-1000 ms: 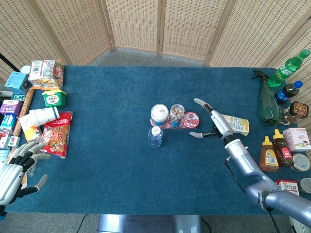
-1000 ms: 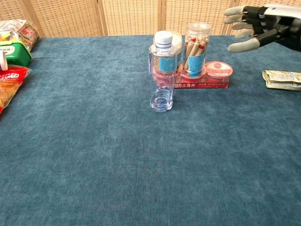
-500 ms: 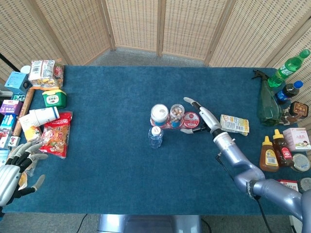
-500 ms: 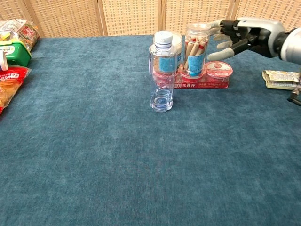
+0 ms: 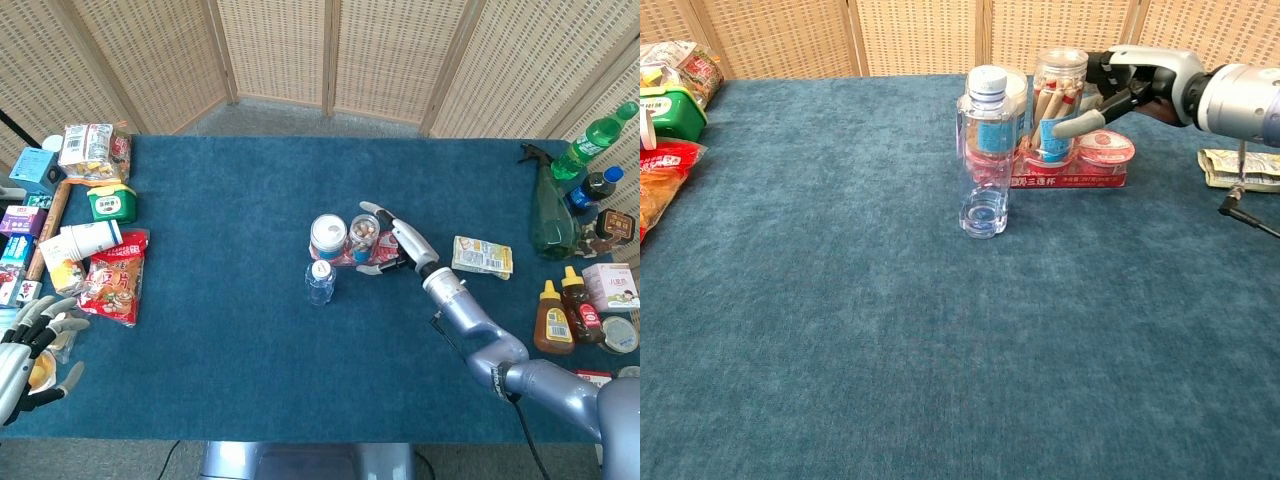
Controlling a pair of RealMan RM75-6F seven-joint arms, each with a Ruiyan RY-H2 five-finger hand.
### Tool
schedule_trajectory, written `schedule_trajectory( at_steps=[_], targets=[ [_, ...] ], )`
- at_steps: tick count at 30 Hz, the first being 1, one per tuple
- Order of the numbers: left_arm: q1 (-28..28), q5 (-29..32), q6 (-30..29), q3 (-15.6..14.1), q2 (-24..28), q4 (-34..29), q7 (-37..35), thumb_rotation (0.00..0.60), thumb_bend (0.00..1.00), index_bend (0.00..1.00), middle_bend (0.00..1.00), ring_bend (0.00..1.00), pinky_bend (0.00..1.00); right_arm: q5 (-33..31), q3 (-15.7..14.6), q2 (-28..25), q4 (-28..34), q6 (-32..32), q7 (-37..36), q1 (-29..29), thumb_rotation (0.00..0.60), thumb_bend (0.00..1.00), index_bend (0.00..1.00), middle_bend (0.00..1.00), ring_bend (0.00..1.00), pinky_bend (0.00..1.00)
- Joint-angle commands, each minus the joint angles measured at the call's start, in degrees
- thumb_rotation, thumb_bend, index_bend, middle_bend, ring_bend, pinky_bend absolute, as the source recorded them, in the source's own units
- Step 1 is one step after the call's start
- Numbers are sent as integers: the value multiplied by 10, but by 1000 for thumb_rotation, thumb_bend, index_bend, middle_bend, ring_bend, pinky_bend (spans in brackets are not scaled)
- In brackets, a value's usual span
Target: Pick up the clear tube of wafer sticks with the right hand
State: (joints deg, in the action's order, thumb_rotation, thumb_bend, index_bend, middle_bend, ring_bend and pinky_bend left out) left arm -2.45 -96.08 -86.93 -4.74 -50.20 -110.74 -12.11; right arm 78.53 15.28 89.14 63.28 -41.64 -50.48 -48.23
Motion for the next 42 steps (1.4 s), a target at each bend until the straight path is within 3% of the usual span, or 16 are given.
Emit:
schedule_trajectory(
  at_steps=[1,5,8,10,16,19,21,24,32,42],
  targets=[
    [3,0,-4,-1,1,2,-3,600,433,288,159,0,0,-4,3,5,-3,3,4,-6,599,57,0,80,0,27],
    [7,3,-8,-2,1,8,-9,600,435,289,158,0,0,-8,6,10,-4,8,7,-14,600,57,0,128,0,67],
    [9,4,-9,-2,0,11,-13,600,435,289,159,0,0,-13,8,15,-9,13,9,-19,600,58,0,231,14,146],
    [11,5,-10,-2,0,13,-14,600,435,289,158,0,0,-17,10,18,-12,13,6,-20,600,61,61,379,117,254],
    [11,8,-9,-1,-2,16,-16,600,434,288,159,0,0,-33,22,31,-24,-3,-4,-15,600,81,394,766,550,657],
    [11,8,-9,0,-1,15,-14,600,434,288,159,0,0,-38,27,37,-36,-14,-11,-11,600,94,502,908,759,846],
    [11,9,-9,1,-1,14,-14,600,435,289,159,0,0,-40,30,38,-41,-21,-19,-6,600,100,538,949,835,914],
    [9,10,-4,1,-2,13,-12,600,435,288,159,0,0,-45,33,36,-43,-35,-27,5,600,109,579,991,880,943],
    [-1,6,11,4,-9,10,-6,600,434,288,159,0,0,-45,39,4,-3,-79,-14,34,600,110,581,993,883,944],
    [-7,2,24,1,-20,14,-8,600,434,288,160,0,0,-75,93,-78,165,-160,59,68,600,111,581,994,915,944]
  ],
)
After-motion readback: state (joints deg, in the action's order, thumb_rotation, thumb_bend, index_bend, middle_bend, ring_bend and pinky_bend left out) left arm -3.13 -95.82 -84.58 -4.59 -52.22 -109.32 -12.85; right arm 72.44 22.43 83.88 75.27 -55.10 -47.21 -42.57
